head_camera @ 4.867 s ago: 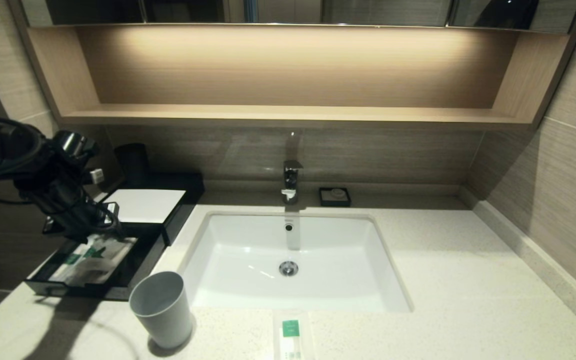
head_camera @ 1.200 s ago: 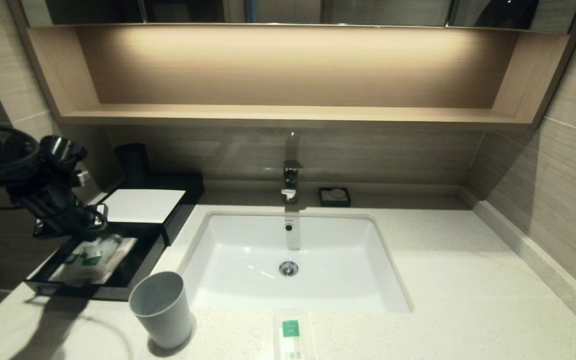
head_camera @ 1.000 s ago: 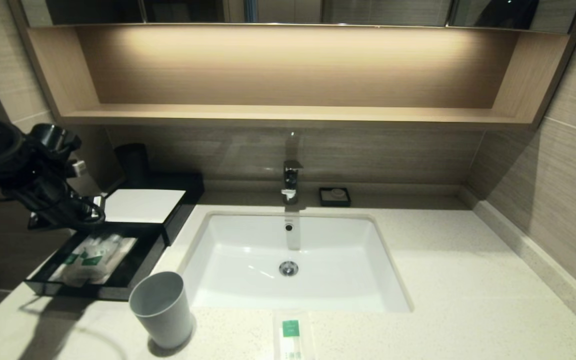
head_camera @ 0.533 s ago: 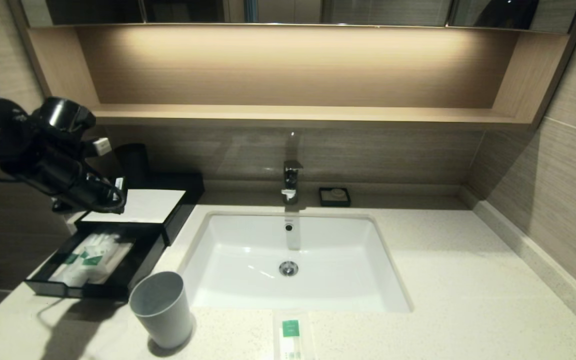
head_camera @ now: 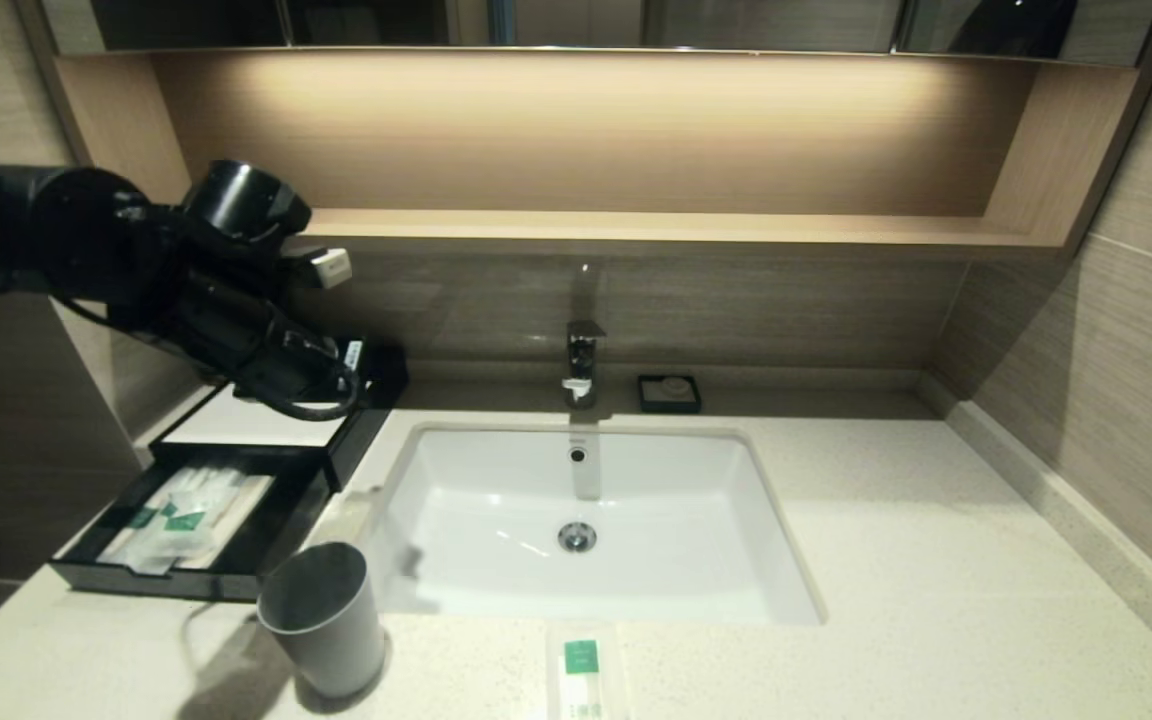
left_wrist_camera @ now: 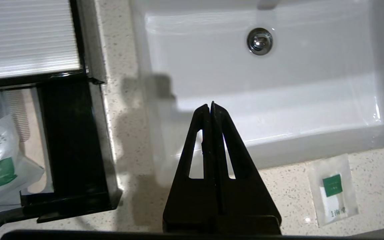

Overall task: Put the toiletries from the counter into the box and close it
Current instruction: Pick up the bathroom toiletry

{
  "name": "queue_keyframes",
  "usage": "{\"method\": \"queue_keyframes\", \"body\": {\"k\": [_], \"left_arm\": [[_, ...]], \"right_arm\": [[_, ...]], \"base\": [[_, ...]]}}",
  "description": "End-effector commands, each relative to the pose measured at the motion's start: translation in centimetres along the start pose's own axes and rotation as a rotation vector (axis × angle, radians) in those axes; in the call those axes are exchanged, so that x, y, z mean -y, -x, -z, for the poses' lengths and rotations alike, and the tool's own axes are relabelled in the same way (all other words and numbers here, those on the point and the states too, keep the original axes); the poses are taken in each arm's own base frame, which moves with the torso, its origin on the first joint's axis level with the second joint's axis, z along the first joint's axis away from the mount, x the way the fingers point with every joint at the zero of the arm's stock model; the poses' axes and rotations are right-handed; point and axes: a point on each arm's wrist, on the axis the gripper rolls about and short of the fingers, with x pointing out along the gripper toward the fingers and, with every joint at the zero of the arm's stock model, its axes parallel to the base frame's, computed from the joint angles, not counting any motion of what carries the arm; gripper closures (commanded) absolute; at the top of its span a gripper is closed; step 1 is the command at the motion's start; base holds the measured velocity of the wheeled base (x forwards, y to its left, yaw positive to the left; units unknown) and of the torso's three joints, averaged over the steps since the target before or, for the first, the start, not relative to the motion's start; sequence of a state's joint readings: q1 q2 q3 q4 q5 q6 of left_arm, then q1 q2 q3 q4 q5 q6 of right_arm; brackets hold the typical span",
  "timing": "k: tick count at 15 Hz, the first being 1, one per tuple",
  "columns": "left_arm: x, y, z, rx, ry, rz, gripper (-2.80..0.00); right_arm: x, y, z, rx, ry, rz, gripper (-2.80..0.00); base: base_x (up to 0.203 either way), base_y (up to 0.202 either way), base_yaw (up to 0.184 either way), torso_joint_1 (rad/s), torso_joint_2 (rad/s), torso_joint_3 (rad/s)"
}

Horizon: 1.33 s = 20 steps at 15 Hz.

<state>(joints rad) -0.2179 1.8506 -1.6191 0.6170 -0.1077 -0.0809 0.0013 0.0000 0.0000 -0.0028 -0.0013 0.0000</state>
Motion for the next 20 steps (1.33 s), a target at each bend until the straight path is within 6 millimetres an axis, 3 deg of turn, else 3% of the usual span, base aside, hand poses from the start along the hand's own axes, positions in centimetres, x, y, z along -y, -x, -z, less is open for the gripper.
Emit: {"method": "queue_keyframes", "body": {"k": [1, 5, 8, 15, 20], "left_arm": [[2.9, -0.2, 0.1, -0.007, -0.064, 0.056, 0.00], [7.4, -1.3, 1.2, -0.066, -0.121, 0.107, 0.00], [9.3, -2.4, 1.6, -0.102, -0.095, 0.081, 0.00], [14.3, -0.2, 3.4, -0.241, -0.105, 0.129, 0.00], [16.7, -1.5, 5.6, -0.363, -0.141, 0.130, 0.00]], "right_arm": [[0.0, 0.0, 0.0, -0.001, 0.000, 0.000, 0.00], [0.0, 0.0, 0.0, 0.000, 0.000, 0.000, 0.00], [0.0, 0.0, 0.0, 0.000, 0.000, 0.000, 0.00], [0.0, 0.0, 0.0, 0.001, 0.000, 0.000, 0.00], [0.0, 0.0, 0.0, -0.001, 0.000, 0.000, 0.00]], "base": [[0.000, 0.000, 0.000, 0.000, 0.00, 0.000], [0.000, 0.000, 0.000, 0.000, 0.00, 0.000], [0.000, 0.000, 0.000, 0.000, 0.00, 0.000], [0.000, 0.000, 0.000, 0.000, 0.00, 0.000], [0.000, 0.000, 0.000, 0.000, 0.00, 0.000]]}}
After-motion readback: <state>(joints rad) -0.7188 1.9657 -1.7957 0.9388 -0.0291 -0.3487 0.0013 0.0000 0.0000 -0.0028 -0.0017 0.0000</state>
